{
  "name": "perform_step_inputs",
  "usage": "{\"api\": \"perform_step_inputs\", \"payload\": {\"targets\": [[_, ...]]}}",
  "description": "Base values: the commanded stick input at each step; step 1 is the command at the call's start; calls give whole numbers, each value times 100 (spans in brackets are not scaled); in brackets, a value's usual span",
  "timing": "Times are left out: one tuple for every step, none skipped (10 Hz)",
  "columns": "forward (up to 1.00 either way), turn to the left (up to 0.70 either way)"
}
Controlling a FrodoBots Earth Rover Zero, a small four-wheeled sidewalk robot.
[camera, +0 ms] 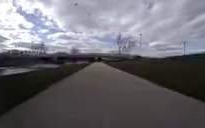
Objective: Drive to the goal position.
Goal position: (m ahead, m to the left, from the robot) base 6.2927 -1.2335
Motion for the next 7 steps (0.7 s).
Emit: {"api": "perform_step_inputs", "payload": {"targets": [[100, 1], [100, 1], [100, -2], [100, -21], [100, -39], [100, -40], [100, -5]]}}
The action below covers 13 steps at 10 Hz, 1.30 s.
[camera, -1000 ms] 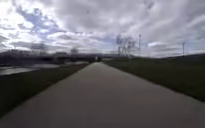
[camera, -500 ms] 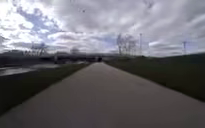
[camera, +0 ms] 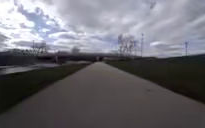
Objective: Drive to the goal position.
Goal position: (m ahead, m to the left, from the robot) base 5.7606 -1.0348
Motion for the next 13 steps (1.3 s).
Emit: {"api": "perform_step_inputs", "payload": {"targets": [[100, 0], [100, 0], [100, 0], [100, 0], [100, 0], [100, 0], [100, 0], [100, 0], [100, 2], [100, 4], [100, 21], [100, 32], [100, 20]]}}
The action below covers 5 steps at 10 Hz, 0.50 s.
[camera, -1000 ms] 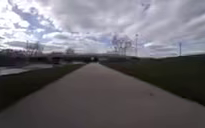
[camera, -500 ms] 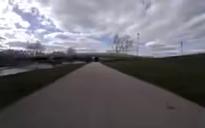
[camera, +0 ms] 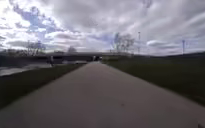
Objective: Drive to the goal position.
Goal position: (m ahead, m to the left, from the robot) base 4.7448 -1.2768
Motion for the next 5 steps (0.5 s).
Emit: {"api": "perform_step_inputs", "payload": {"targets": [[100, 4], [100, 0], [100, 0], [100, 0], [100, 0]]}}
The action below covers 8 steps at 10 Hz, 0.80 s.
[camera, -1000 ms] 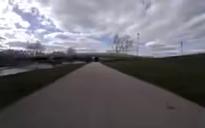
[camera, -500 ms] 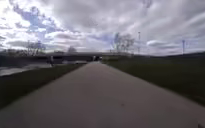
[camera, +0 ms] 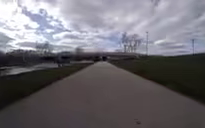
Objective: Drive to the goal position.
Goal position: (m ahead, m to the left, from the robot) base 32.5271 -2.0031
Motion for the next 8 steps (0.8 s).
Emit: {"api": "perform_step_inputs", "payload": {"targets": [[100, 0], [100, 0], [100, 0], [100, 0], [100, 0], [100, 0], [100, 0], [100, 0]]}}
